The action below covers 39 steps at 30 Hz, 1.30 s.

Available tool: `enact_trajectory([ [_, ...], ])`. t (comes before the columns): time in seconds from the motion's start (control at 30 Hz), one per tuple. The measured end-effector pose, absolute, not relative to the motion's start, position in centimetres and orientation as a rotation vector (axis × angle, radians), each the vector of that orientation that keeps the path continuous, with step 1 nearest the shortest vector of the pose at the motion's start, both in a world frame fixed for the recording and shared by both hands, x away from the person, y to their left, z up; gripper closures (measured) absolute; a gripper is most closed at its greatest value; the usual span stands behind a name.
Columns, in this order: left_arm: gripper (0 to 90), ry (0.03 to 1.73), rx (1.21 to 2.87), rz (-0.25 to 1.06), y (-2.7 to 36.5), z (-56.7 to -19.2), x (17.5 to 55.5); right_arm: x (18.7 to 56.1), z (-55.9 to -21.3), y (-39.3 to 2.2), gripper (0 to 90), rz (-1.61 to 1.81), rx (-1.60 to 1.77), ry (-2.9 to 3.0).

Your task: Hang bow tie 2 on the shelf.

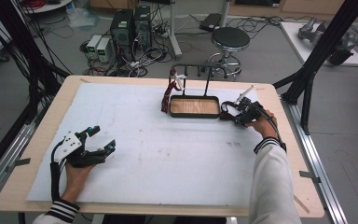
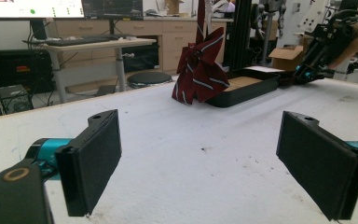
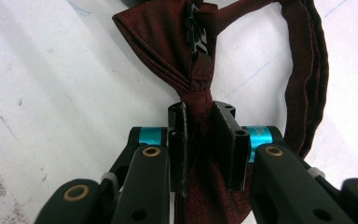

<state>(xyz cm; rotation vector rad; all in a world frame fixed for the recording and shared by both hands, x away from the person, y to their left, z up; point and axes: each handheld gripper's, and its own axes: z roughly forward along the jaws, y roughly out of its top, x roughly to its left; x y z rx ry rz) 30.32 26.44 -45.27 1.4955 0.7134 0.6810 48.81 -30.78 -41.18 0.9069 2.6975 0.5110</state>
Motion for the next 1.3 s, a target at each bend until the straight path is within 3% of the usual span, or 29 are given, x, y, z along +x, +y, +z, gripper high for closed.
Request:
enact_trajectory([
  [1.3, 14.3, 0.707, 1.502, 0.691, 26.3, -45.3, 30.3, 47.0, -37.7, -33.7, 76.2, 1.035, 1.106, 2.379],
])
